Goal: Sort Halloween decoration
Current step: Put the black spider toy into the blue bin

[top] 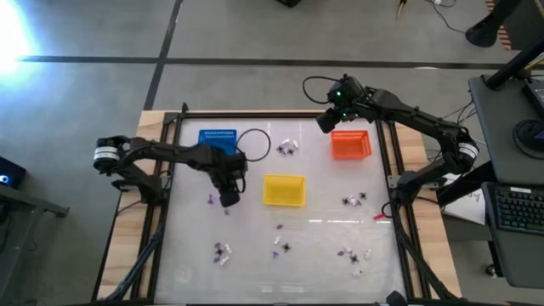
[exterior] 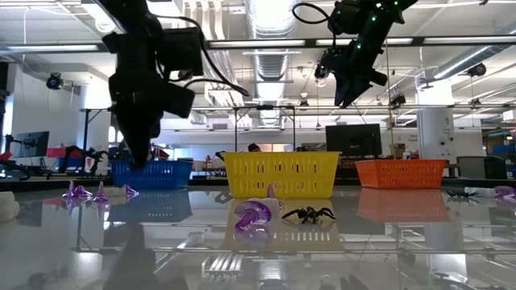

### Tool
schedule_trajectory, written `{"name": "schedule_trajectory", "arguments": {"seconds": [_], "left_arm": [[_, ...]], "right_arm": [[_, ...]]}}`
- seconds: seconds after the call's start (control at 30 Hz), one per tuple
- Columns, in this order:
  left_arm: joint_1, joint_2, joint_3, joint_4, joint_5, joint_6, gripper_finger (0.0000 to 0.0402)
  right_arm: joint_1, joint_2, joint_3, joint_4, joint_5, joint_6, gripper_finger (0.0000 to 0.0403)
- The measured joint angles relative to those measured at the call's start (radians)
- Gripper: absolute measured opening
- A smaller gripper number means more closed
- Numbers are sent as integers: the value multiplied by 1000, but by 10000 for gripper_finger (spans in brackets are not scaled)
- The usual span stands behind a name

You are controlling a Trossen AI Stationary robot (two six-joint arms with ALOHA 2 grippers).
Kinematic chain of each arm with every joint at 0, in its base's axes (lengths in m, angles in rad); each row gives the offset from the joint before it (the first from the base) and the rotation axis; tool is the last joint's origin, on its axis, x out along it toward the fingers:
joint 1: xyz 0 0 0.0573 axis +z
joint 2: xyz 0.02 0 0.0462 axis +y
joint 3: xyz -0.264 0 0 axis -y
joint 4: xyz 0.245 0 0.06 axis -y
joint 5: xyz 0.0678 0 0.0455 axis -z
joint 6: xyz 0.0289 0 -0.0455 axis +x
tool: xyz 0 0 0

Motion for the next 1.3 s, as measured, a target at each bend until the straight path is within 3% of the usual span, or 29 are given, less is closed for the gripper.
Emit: {"name": "schedule_trajectory", "arguments": {"seconds": [0.17, 0.43, 0.83, 1.3], "left_arm": [[75, -58, 1, 2, -111, -11, 0], [232, -133, 1, 7, -204, 34, 0], [467, -144, 3, 70, -221, 88, 0], [521, -39, 3, 96, -200, 216, 0]], "right_arm": [[0, 0, 0, 0, 0, 0, 132], [0, 0, 0, 0, 0, 0, 132], [0, 0, 0, 0, 0, 0, 132], [0, 0, 0, -5, -1, 0, 132]]}}
